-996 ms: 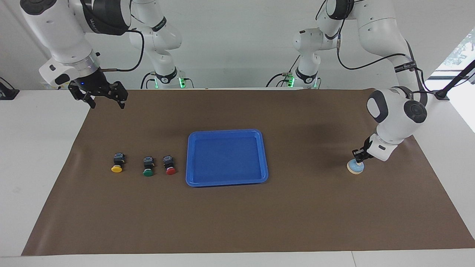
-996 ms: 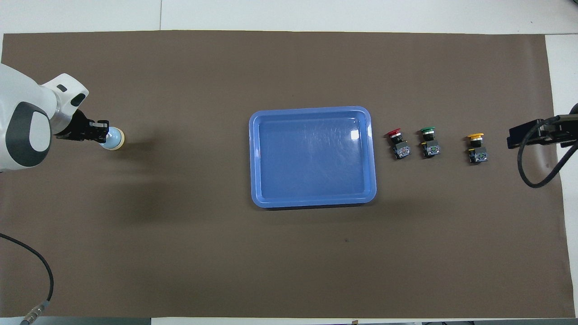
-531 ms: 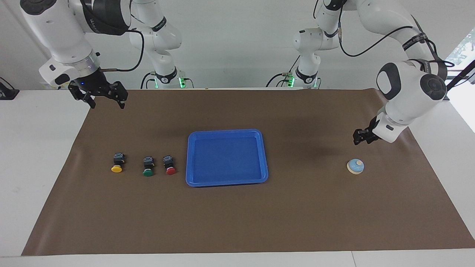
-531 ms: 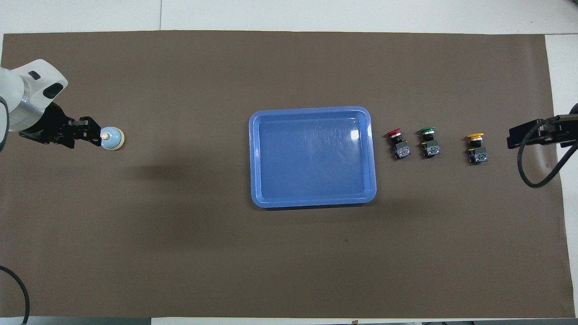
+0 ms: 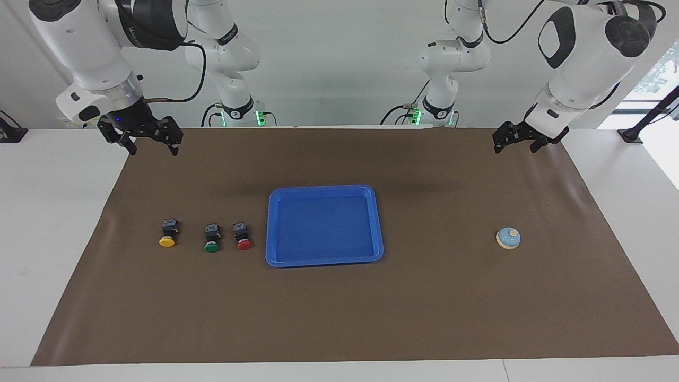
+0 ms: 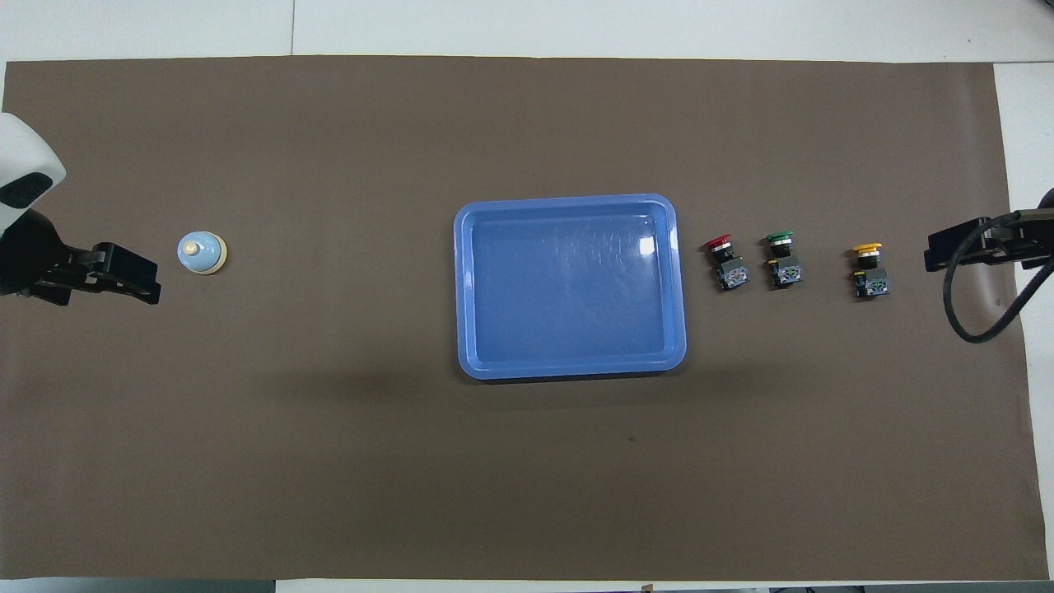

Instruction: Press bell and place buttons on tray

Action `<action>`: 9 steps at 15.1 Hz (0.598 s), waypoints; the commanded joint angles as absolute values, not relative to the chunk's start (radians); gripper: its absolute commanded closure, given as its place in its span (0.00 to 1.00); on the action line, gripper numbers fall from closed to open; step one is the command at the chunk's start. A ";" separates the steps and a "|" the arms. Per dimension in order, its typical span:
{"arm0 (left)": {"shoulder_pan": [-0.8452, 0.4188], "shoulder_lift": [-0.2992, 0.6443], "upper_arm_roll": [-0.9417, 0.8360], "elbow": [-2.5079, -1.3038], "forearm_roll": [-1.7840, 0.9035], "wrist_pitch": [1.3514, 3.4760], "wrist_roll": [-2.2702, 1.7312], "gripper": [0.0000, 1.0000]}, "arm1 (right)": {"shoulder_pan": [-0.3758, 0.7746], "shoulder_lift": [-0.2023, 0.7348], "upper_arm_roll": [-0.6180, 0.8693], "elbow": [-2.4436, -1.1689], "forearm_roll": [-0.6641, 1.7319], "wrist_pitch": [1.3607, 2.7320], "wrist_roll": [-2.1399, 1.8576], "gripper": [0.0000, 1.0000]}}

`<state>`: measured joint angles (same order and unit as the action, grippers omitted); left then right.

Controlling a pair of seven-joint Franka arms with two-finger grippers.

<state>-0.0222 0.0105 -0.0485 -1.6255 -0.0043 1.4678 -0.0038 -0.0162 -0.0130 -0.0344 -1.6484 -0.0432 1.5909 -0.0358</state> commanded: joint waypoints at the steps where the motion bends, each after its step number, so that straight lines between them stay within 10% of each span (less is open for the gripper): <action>1: -0.018 0.018 -0.046 -1.589 0.012 1.424 0.002 0.00 | -0.020 -0.028 -0.034 -1.663 -0.029 1.595 -0.064 0.00; 9: -0.021 0.006 -0.046 -1.605 0.008 1.479 -0.002 0.00 | -0.020 -0.029 -0.034 -1.663 -0.029 1.595 -0.064 0.00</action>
